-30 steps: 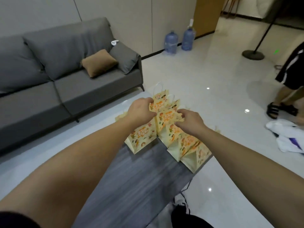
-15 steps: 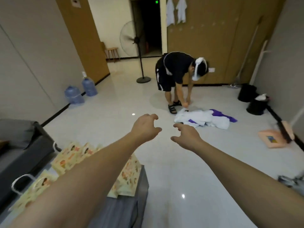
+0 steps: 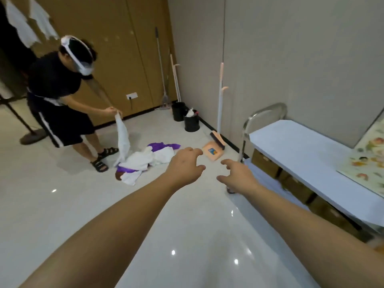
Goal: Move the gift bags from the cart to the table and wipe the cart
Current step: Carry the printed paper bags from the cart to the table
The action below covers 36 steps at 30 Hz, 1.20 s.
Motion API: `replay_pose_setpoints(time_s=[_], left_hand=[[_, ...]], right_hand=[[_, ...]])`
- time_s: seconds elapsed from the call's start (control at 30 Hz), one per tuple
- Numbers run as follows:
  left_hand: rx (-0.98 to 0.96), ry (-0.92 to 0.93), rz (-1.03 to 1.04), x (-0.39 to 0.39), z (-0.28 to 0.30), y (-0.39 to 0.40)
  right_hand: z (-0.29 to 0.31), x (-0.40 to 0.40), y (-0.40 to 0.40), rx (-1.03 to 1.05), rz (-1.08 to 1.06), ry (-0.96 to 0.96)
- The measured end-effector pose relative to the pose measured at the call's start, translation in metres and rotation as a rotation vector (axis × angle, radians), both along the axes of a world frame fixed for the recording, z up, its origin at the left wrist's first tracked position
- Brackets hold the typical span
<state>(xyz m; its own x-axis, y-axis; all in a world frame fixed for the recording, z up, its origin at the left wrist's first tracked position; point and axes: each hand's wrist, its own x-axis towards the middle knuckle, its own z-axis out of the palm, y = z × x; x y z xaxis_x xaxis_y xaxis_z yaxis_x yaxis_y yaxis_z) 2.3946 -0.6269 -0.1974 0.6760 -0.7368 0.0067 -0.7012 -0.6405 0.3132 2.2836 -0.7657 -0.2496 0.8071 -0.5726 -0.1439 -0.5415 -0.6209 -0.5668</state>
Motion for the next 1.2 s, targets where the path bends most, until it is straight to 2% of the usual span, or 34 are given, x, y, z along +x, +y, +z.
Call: replay_pose_setpoints(time_s=[0.33,0.67,0.93,1.2], left_hand=[[0.001,0.041,-0.575,-0.015,-0.02,-0.227],[-0.021,0.088,-0.963,-0.039,-0.003,-0.392],[-0.031,0.073,-1.081,-0.087,-0.001,-0.487],[-0.073,0.106,-1.0,-0.165,-0.013,-0.606]], right_hand=[[-0.015,-0.076,-0.152,0.058,-0.469,0.057],[0.001,-0.118,-0.237,0.052,-0.997,0.022],[-0.022,-0.17,-0.288,0.103,-1.227,-0.021],[-0.045,-0.243,-0.408,0.1,-1.344,-0.14]])
